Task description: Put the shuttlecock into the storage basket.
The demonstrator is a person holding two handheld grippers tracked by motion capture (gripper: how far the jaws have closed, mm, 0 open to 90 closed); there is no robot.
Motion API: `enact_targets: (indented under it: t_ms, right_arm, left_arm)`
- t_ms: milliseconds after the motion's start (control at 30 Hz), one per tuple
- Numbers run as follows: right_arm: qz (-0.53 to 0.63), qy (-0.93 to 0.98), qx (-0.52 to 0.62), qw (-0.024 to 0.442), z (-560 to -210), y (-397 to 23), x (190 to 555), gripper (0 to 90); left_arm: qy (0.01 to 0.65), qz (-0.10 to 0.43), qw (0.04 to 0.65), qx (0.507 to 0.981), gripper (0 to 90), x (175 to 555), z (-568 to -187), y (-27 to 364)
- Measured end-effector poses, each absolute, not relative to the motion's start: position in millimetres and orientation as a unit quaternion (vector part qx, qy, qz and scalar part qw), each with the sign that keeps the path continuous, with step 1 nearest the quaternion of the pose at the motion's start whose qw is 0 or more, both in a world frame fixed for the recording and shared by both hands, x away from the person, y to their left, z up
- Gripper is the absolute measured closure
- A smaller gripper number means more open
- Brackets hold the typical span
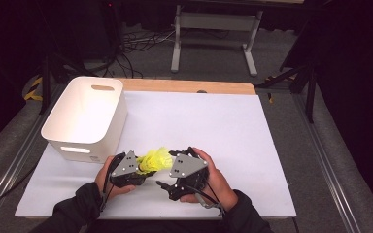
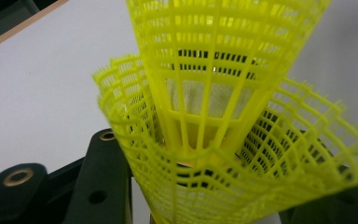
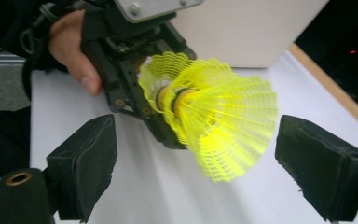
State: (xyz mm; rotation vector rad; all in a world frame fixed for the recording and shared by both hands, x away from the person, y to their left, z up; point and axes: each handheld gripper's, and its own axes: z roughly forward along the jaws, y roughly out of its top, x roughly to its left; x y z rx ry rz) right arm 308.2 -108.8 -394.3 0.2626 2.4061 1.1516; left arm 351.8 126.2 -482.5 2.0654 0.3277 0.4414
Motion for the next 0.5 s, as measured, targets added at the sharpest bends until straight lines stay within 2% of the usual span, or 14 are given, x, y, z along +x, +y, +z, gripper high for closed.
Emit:
enact_targets:
  t_ms: [500]
  right_arm:
    - [0.425,0.856,0.131,0.262,-403.3,-142.1,308.7,14.5]
  left_arm:
    - [0.138,0.185,0.489,0.841,54.7,349.7,-479.8,130.6]
